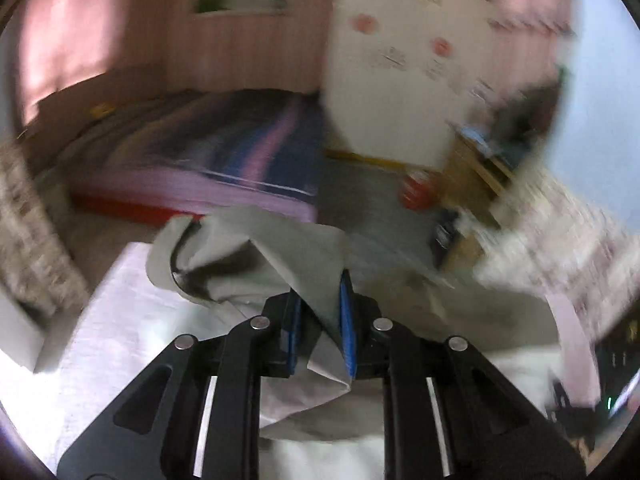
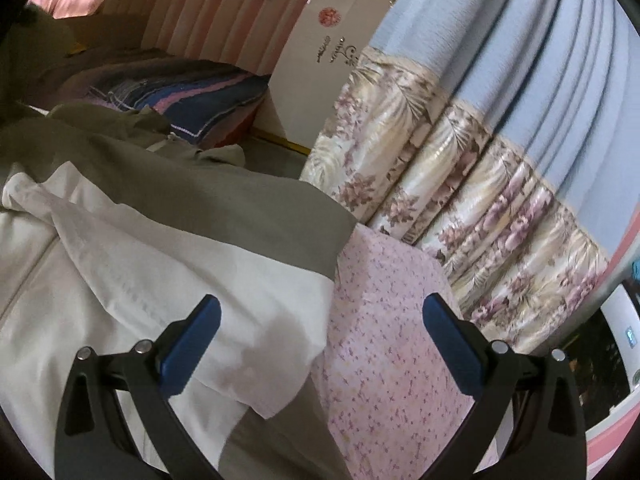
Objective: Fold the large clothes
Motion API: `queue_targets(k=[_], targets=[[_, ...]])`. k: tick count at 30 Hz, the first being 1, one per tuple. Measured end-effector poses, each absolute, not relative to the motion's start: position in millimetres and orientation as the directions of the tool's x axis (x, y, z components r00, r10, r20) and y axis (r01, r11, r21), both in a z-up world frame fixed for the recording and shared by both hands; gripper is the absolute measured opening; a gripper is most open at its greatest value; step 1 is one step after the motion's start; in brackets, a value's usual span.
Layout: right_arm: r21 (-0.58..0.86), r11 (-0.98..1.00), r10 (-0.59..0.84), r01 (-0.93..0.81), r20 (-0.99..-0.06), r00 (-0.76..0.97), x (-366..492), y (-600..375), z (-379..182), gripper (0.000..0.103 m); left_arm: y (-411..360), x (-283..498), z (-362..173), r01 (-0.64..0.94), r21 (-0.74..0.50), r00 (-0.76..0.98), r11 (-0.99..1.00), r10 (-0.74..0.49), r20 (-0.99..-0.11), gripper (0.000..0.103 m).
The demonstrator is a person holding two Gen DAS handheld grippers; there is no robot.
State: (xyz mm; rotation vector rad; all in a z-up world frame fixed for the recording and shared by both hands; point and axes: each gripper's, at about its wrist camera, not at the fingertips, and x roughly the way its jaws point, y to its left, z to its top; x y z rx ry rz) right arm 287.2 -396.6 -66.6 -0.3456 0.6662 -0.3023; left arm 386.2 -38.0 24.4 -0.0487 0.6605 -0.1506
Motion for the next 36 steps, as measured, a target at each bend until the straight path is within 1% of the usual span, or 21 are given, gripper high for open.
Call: queue_targets(k=[2,4,6,7,8,9,10,13,15,17,19,21,24,26,28,29,30,33,34,35,36], targets=[[-0.379,0.910,-0.372,0.169,-0.563,0.738,287.5,-401.2,-66.9,0.101,-98.6,378.2,-3.8,0.258,0.012,0.731,0.966,-0.187,-0.656,0.019],[-0.373,0.913,-0.370,0.168,-0.577,0.728,288.2,-402.8,-67.1,0.101,-134.4,367.1,-30.5,0.335,0.092,0.693,0.938,-0.180,-0.698,0.031],[-0.388,0.907,-0.377,0.164,-0.575,0.726,286.8,-400.9,-65.9,0.101,-160.5,356.4,-51.4,0.373,0.202,0.695,0.905,-0.128,-0.708,0.054],[-0.395,0.905,-0.379,0.160,-0.574,0.726,286.0,-400.1,-65.1,0.101,-164.9,348.6,-53.7,0.369,0.249,0.715,0.895,-0.102,-0.692,0.079],[-0.401,0.903,-0.380,0.156,-0.572,0.727,286.5,-399.6,-64.3,0.101,-165.5,344.5,-53.2,0.360,0.283,0.738,0.889,-0.086,-0.670,0.095],[-0.410,0.899,-0.383,0.153,-0.570,0.727,287.1,-397.9,-63.5,0.101,-160.2,338.8,-47.1,0.351,0.306,0.765,0.885,-0.082,-0.639,0.098],[-0.413,0.898,-0.385,0.152,-0.570,0.726,288.2,-396.6,-63.0,0.101,-152.2,334.4,-40.0,0.345,0.308,0.777,0.886,-0.086,-0.623,0.100],[-0.387,0.911,-0.359,0.142,-0.574,0.736,291.9,-389.5,-56.8,0.101,-118.9,335.5,-8.9,0.314,0.240,0.775,0.918,-0.102,-0.623,0.100],[-0.325,0.938,-0.296,0.116,-0.584,0.756,293.4,-382.0,-49.5,0.101,-87.4,350.5,2.6,0.272,0.199,0.767,0.942,-0.087,-0.636,0.100],[-0.218,0.974,-0.184,0.062,-0.600,0.779,297.4,-371.7,-38.8,0.101,-55.5,364.6,4.4,0.197,0.200,0.772,0.960,-0.026,-0.635,0.100],[-0.127,0.992,-0.086,0.010,-0.606,0.791,304.9,-360.0,-28.3,0.101,-18.8,385.6,-4.8,0.091,0.221,0.771,0.971,0.072,-0.633,0.100],[-0.071,0.997,-0.021,-0.027,-0.605,0.796,316.8,-346.6,-18.2,0.101,18.2,405.9,-25.0,0.019,0.203,0.721,0.979,0.128,-0.682,0.100],[0.002,0.995,0.078,-0.095,-0.592,0.802,340.2,-316.3,-2.9,0.101,57.5,418.4,-61.7,-0.021,0.088,0.634,0.996,0.081,-0.769,0.100],[0.026,0.988,0.135,-0.149,-0.607,0.784,362.8,-289.5,-0.1,0.101,66.1,421.8,-82.0,-0.042,0.032,0.603,0.999,0.051,-0.796,0.100],[0.039,0.981,0.170,-0.191,-0.649,0.741,382.9,-260.2,-7.7,0.100,66.6,422.1,-92.3,-0.048,0.024,0.593,0.999,0.048,-0.804,0.100],[0.039,0.978,0.175,-0.203,-0.674,0.717,390.4,-246.8,-13.2,0.096,65.5,422.0,-96.0,-0.052,0.034,0.590,0.998,0.058,-0.805,0.100],[0.031,0.977,0.174,-0.213,-0.699,0.694,397.0,-234.2,-18.4,0.089,61.1,423.3,-99.1,-0.047,0.059,0.585,0.997,0.075,-0.808,0.100],[-0.058,0.964,0.118,-0.258,-0.779,0.616,411.4,-197.0,-39.4,0.079,43.6,427.4,-103.0,0.012,0.156,0.562,0.988,0.123,-0.818,0.100],[-0.106,0.956,0.078,-0.275,-0.809,0.582,419.9,-187.5,-51.4,0.067,38.7,430.3,-101.4,0.029,0.193,0.559,0.981,0.144,-0.817,0.100],[-0.135,0.948,0.052,-0.286,-0.826,0.562,425.4,-182.2,-59.7,0.029,37.7,432.2,-98.3,0.035,0.207,0.559,0.978,0.153,-0.815,0.100],[-0.147,0.943,0.038,-0.297,-0.843,0.536,430.9,-179.3,-67.7,0.008,35.1,434.1,-97.3,0.039,0.222,0.557,0.974,0.163,-0.814,0.100]])
